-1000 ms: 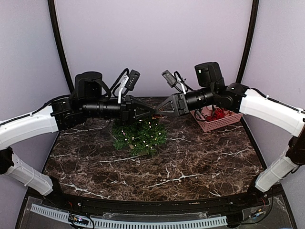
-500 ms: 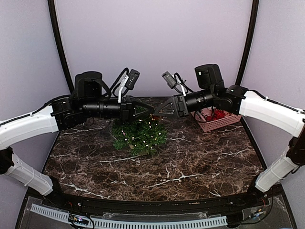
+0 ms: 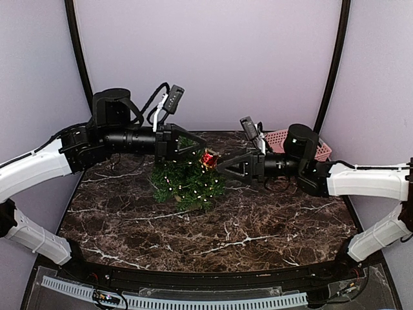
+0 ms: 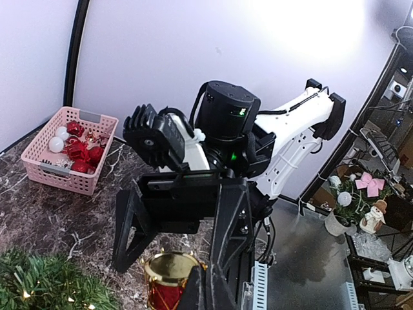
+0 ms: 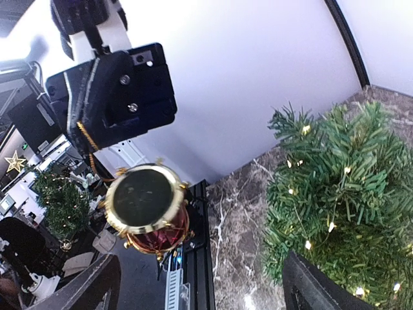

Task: Decorate the small christmas tree
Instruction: Pass from the right arm to the left, then pass from the left arm to the right

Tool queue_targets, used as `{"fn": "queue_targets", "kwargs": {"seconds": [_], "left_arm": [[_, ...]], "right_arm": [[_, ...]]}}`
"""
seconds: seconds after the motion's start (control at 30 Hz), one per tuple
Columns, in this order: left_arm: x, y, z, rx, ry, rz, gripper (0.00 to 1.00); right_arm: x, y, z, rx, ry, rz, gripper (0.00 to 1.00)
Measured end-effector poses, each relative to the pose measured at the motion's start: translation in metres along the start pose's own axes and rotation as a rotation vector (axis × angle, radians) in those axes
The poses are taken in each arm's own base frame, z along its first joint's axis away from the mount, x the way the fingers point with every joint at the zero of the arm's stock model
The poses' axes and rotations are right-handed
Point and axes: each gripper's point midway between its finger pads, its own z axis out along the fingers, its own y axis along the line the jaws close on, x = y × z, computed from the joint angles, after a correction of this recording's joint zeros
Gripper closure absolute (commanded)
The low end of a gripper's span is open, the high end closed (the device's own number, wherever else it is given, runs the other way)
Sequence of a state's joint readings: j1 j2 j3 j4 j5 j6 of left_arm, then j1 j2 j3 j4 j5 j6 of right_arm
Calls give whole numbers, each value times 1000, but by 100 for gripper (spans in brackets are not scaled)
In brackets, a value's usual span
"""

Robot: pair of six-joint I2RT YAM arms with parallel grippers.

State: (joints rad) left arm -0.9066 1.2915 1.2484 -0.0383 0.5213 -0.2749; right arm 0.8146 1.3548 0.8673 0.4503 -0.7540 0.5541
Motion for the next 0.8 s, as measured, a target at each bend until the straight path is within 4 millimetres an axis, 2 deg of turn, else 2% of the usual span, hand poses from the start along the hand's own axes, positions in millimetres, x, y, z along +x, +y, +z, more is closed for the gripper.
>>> {"fn": "queue_targets", "kwargs": {"seconds": [0.13,0.27,0.47,0.6,0.8], "left_arm": [[-4,-10,-3,37,8,-8,100],[-11,-17,-6,61,4,-3,100],[-17,-23,-9,75,5,-3,100],[-15,-25,-9,86,17,-16,100],[-14,-26,-9,95,21,-25,100]], "right_arm": [[-13,10,-7,-46,-142,-26,12],[-28,32,-6,-111,-236,-82,12],[-39,55,5,-175,-275,-149,12],[-47,66,16,-203,-281,-194,17],[-47,68,27,-222,-273,-216,25]]}}
